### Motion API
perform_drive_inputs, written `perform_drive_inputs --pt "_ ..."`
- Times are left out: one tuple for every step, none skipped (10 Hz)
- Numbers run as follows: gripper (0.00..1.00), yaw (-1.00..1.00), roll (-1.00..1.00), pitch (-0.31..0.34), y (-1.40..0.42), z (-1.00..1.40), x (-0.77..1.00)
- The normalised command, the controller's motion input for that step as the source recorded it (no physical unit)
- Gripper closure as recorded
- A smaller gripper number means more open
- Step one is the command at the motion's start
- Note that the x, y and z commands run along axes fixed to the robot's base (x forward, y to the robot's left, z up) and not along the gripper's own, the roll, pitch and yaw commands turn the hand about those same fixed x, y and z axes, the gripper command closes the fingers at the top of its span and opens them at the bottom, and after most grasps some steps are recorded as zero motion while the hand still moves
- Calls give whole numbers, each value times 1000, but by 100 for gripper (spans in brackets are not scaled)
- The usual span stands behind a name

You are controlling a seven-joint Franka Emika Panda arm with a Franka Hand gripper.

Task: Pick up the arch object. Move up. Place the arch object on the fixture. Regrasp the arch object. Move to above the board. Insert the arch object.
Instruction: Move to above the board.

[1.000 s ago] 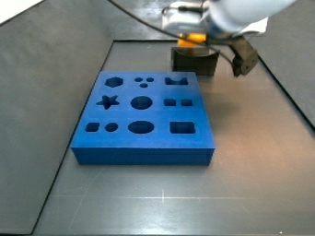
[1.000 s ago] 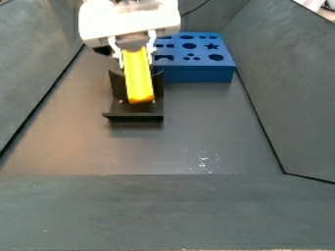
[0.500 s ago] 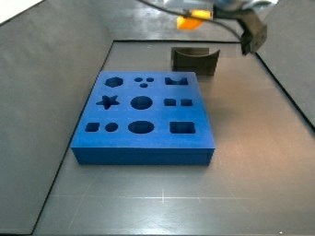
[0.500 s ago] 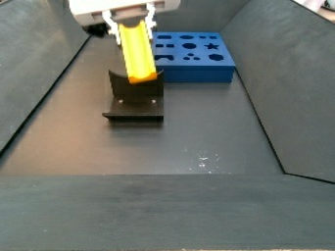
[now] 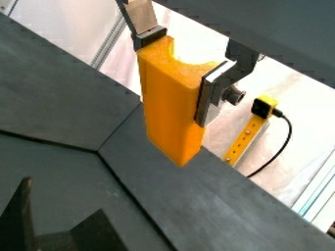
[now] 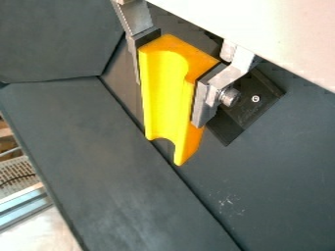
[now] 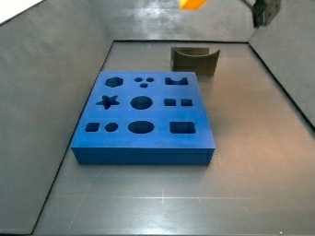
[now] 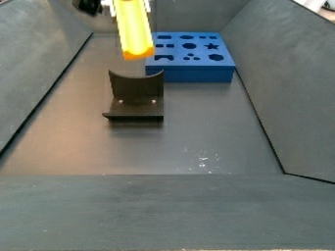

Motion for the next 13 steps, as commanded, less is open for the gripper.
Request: perform_drive_inputs --pt "100 -31 -9 -14 -3 1000 8" --pt "100 -38 -9 -6 -4 1000 6" --pt "100 -44 -4 24 -8 1000 -6" --pt "100 -46 -4 34 -11 1000 -10" --pt "100 -41 -6 46 -9 879 -8" --pt "100 -30 -5 65 -11 690 -9" --pt "100 -19 -4 80 -14 546 -7" --pt "100 -8 -7 90 -14 402 2" --pt "100 10 -4 110 -17 217 8" --pt "100 -114 -1000 -126 -1000 129 -464" --pt "100 -112 -1000 -135 -1000 130 -471" --pt "100 -116 -1000 -140 -1000 137 -492" --pt "100 -130 -1000 -146 -1000 122 -509"
